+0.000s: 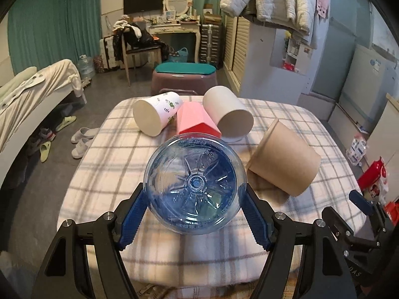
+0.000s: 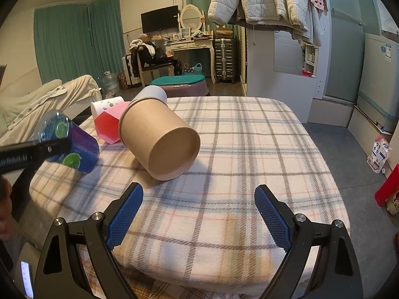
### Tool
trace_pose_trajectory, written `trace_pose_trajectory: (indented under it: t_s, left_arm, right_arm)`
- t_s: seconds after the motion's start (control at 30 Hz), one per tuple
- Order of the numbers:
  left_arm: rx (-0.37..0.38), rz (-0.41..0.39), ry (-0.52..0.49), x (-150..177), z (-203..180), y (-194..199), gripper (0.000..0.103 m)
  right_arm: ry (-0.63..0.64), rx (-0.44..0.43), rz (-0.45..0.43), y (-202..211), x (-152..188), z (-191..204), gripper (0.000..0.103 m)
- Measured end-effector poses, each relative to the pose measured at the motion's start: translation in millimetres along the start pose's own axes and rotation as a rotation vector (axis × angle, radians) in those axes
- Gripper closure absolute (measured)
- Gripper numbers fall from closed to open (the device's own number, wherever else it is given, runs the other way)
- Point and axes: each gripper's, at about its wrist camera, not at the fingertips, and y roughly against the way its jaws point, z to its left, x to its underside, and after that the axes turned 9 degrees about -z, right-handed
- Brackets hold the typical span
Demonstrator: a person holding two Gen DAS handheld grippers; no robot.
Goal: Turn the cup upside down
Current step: 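Rotate the held bottle with the left tool until its cap points up, then lower the bottle standing onto the table and open the left tool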
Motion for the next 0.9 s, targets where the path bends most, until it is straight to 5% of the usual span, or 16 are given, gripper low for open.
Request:
trace_pose_trajectory:
  t_s: [0.9]
  left_arm:
    - [0.039, -0.002, 0.001, -10, 28, -26, 0.03]
  right_arm:
    - [0.06, 0.016, -0.014, -1, -15, 25, 0.012]
